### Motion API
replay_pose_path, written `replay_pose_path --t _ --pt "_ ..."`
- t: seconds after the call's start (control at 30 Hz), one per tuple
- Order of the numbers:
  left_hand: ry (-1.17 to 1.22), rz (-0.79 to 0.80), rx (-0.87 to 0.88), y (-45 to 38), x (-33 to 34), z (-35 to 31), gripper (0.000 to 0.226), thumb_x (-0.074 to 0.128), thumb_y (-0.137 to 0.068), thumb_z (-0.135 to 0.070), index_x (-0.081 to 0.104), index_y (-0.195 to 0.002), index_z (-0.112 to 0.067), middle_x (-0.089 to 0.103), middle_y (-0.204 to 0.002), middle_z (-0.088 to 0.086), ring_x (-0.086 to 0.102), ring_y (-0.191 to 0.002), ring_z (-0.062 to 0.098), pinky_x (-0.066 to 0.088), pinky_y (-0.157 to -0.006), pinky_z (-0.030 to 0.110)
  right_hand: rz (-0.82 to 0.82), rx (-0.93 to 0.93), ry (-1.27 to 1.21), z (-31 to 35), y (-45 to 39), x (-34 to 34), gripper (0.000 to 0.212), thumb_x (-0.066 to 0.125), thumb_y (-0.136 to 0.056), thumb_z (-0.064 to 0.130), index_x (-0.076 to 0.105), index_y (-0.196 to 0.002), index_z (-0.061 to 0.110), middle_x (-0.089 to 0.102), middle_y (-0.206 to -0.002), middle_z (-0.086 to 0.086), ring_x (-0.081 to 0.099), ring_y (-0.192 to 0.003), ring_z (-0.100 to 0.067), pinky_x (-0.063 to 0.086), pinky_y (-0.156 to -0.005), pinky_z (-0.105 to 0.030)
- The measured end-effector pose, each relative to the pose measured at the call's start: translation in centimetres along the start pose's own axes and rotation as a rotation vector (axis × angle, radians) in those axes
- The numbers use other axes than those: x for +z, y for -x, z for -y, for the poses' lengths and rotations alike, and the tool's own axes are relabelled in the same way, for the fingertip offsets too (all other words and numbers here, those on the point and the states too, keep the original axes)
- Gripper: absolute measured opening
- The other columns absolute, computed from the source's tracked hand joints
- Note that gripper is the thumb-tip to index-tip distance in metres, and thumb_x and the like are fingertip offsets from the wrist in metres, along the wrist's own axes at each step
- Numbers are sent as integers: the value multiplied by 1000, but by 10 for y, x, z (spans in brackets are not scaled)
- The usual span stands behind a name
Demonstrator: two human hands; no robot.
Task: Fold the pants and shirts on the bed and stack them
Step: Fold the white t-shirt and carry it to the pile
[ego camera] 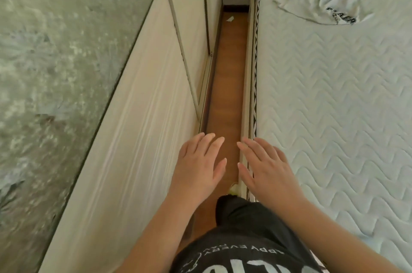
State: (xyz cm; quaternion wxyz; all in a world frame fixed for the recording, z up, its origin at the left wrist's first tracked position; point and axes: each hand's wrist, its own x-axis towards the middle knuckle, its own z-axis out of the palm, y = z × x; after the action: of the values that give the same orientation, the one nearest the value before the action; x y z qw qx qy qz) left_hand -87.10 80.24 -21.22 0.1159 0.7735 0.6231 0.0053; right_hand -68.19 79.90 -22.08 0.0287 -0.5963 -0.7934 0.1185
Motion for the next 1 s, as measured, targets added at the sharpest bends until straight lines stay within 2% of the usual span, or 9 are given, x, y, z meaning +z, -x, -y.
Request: replay_pose_path --t 0.1,0.2,0.33,0.5,0.67,0.87,1.0 --pt "17 4 -1 -44 -10 2 54 28 -100 -50 33 -150 -30 33 -156 -6 22 -147 17 13 -120 35 62 -3 -6 -21 -44 -12 54 32 -101 47 37 -150 25 36 -155 7 27 -145 -15 22 -117 -35" --pt "12 4 8 -86 -27 0 55 27 -99 -50 36 -149 -29 36 -155 -5 25 -147 19 15 -119 36 58 13 -13 -40 -83 -31 52 37 -101 45 42 -148 24 41 -153 5 32 -144 -18 25 -116 -37" --pt "-29 11 72 -146 -45 4 54 27 -100 -50 30 -151 -31 30 -157 -7 19 -148 17 13 -120 36 70 63 -39 -67 -119 -48 54 28 -101 48 35 -150 27 33 -156 7 24 -146 -17 21 -118 -38" --pt "-43 -50 235 -234 -60 -12 52 30 -99 -47 43 -145 -26 44 -149 -3 34 -142 20 23 -117 39 39 188 -77 -103 -162 -63 57 20 -100 50 27 -152 30 24 -160 9 17 -149 -16 17 -121 -38" --pt "-87 1 381 -334 -48 -21 53 29 -98 -49 44 -144 -25 49 -144 -2 39 -139 21 29 -114 41 3 312 -95 -134 -212 -71 52 32 -102 45 34 -150 26 31 -158 6 24 -147 -20 20 -118 -39" --pt "-91 76 576 -477 -31 -36 50 34 -99 -47 43 -143 -25 46 -145 -2 35 -138 20 27 -114 38 -14 497 -95 -169 -297 -68 53 27 -102 47 30 -152 28 27 -160 6 21 -148 -19 16 -120 -38" --pt "-53 110 682 -552 -36 -56 52 30 -98 -49 37 -145 -29 42 -149 -3 32 -141 20 23 -116 39 -74 662 -79 -186 -344 -78 51 41 -100 45 42 -147 24 41 -153 3 35 -143 -22 26 -116 -41"
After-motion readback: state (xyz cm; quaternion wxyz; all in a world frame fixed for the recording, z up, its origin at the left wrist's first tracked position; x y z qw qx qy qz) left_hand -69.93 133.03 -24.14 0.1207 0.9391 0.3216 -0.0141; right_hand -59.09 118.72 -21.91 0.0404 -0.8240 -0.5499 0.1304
